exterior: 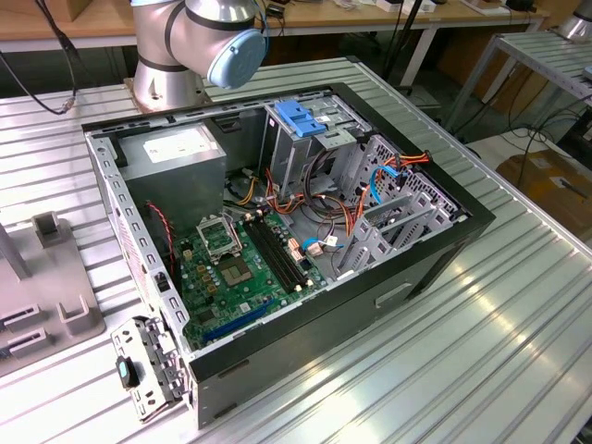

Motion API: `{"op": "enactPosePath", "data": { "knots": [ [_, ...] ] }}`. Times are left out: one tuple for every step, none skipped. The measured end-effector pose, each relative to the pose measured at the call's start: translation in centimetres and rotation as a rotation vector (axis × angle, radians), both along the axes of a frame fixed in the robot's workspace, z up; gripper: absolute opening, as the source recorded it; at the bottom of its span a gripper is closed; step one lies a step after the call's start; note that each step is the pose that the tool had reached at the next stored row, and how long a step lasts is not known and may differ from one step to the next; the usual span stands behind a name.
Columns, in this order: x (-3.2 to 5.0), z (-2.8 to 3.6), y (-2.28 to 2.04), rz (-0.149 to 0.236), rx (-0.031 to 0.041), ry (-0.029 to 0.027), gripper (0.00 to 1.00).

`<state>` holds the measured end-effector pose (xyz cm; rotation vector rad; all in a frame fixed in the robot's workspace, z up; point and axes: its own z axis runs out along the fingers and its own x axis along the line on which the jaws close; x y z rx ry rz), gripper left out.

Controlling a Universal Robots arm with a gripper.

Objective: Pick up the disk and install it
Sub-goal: 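Pick up the disk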

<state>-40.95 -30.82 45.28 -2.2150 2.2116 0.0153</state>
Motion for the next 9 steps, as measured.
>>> {"op": "enactPosePath", "data": {
  "knots": [
    [0.00, 0.00, 0.00, 0.000, 0.0000, -0.0001, 0.35],
    [0.00, 0.01, 0.00, 0.000, 0.0000, 0.0000, 0.35],
    [0.00, 0.02, 0.00, 0.000, 0.0000, 0.0000, 0.35],
    [0.00, 0.02, 0.00, 0.000, 0.0000, -0.0001, 0.35],
    [0.00, 0.03, 0.00, 0.000, 0.0000, -0.0001, 0.35],
    [0.00, 0.13, 0.00, 0.000, 0.0000, 0.0001, 0.35],
    [0.00, 0.20, 0.00, 0.000, 0.0000, 0.0000, 0.35],
    [0.00, 0.27, 0.00, 0.000, 0.0000, 0.0000, 0.35],
    [0.00, 0.43, 0.00, 0.000, 0.0000, 0.0000, 0.35]
  ]
}}
